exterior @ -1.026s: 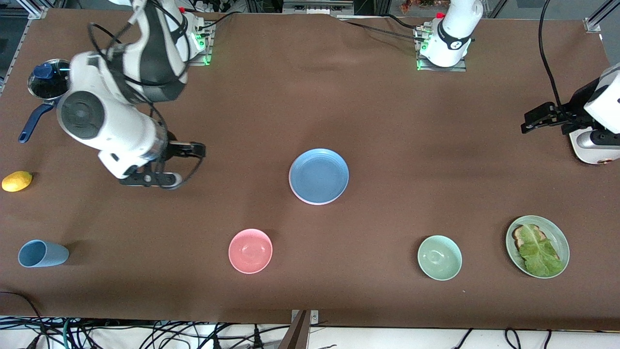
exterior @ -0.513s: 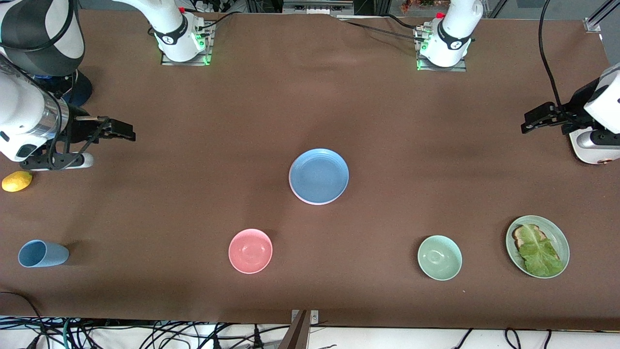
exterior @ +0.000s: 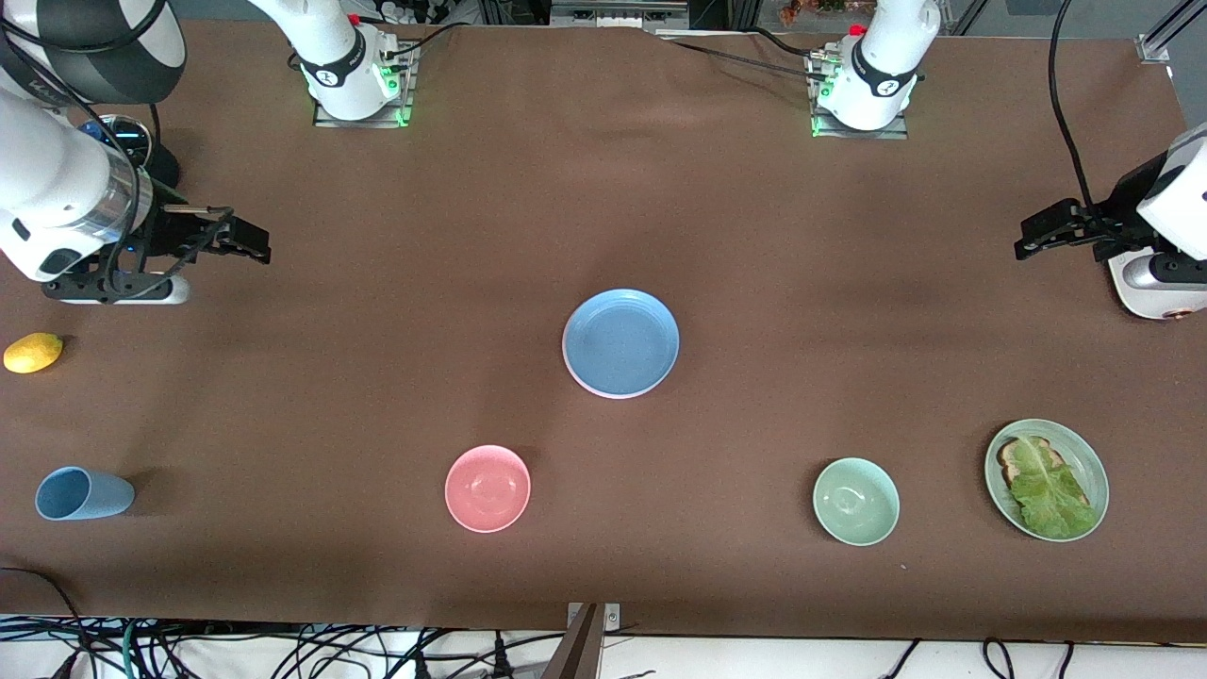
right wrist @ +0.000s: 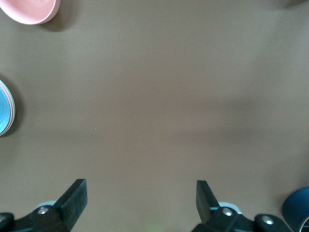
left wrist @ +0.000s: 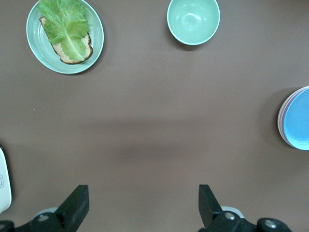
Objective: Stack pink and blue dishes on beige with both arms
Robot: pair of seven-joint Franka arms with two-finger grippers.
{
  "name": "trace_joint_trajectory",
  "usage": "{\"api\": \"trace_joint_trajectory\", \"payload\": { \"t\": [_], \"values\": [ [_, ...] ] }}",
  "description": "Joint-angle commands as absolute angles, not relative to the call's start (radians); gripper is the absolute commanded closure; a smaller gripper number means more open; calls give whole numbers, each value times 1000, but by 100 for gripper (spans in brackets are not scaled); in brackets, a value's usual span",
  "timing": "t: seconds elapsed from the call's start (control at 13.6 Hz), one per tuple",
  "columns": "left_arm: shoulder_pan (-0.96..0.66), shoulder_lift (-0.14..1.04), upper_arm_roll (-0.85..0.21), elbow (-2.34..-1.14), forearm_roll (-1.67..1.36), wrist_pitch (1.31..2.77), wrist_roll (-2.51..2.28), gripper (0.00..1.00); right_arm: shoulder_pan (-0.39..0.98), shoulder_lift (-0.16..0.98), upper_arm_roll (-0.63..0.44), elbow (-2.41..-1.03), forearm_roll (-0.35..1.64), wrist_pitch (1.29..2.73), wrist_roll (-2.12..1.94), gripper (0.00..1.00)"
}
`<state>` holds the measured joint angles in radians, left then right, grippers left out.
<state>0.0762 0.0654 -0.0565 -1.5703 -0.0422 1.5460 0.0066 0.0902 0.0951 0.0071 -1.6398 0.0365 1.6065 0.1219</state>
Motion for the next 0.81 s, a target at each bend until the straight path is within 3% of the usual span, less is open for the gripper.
{"api": "trace_joint_trajectory", "payload": {
  "t": [0.0,0.73],
  "values": [
    [86,71,-61,-1557,-61,1537,31,0,41,49,40,-1671,29,1628,117,0],
    [86,69,-61,-1559,-60,1536,32,0,38,-32,32,-1781,31,1671,123,0]
  ]
}}
